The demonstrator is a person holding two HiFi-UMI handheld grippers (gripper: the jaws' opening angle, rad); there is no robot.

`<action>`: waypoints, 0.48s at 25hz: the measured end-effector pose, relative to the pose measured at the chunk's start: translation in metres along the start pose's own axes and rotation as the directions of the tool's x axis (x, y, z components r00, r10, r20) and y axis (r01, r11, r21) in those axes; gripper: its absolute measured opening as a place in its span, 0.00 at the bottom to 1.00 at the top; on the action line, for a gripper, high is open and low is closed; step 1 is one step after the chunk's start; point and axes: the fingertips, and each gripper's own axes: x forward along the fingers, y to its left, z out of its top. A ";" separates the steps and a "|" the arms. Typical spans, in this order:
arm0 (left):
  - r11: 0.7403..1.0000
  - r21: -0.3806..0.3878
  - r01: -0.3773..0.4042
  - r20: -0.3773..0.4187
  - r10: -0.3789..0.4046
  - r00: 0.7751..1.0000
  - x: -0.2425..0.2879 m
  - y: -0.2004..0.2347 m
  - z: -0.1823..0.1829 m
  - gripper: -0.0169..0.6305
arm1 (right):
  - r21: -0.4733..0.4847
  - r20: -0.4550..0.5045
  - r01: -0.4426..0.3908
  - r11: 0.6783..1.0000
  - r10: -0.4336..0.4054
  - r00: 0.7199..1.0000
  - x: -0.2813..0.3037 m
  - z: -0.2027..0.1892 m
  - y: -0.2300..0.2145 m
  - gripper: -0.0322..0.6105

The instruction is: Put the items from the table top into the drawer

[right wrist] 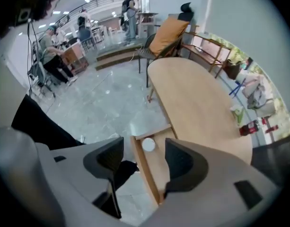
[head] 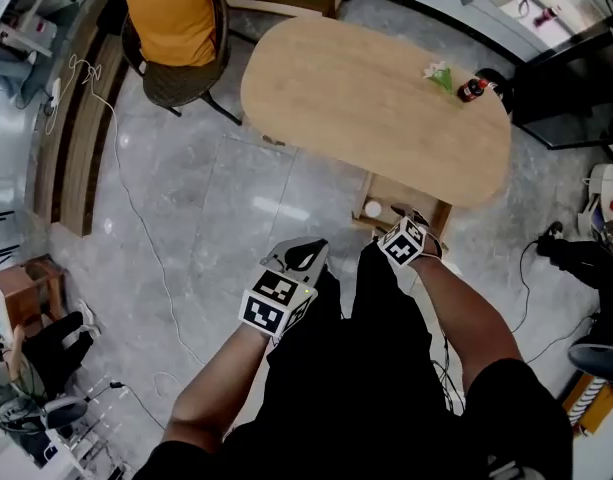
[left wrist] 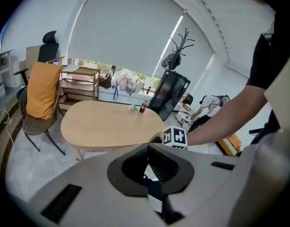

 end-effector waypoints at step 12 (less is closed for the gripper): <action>0.965 0.233 0.119 0.106 -0.147 0.983 -0.073 -0.050 0.047 0.03 | 0.533 0.600 -0.143 0.834 -0.253 0.759 -0.308 0.079 0.051 0.05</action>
